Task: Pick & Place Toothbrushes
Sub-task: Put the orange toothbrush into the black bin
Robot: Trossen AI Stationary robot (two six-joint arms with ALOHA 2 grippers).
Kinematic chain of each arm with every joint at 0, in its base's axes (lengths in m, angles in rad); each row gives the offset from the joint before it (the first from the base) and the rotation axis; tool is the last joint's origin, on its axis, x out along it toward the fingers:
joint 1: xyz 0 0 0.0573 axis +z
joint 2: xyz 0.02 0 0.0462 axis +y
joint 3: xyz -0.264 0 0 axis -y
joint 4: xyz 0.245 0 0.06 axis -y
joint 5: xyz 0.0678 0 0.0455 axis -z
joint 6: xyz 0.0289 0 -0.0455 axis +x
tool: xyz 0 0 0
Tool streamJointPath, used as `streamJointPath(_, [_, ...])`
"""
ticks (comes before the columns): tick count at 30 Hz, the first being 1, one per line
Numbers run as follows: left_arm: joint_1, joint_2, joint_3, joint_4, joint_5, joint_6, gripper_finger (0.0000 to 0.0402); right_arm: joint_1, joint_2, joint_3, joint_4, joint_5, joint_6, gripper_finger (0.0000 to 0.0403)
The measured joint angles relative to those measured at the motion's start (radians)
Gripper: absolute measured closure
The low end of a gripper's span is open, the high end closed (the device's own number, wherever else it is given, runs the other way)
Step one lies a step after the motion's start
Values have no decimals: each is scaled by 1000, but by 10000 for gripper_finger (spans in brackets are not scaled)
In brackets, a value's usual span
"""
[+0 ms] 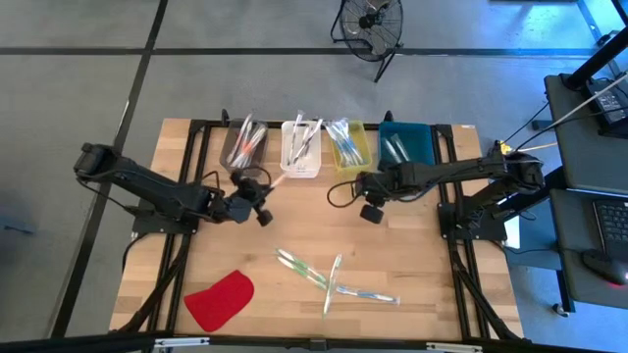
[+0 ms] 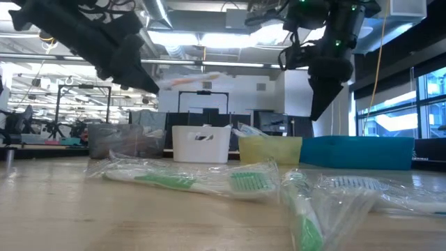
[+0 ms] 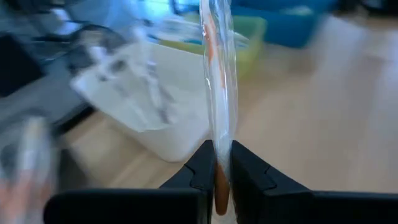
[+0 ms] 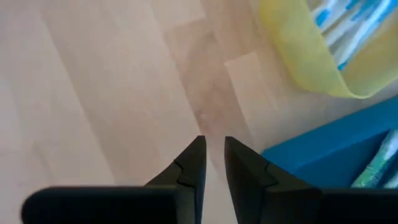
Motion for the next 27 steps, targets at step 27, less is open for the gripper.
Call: streamJointPath(27, [374, -123, -61, -257, 19, -179, 377, 88, 0, 0, 36, -13, 74, 355])
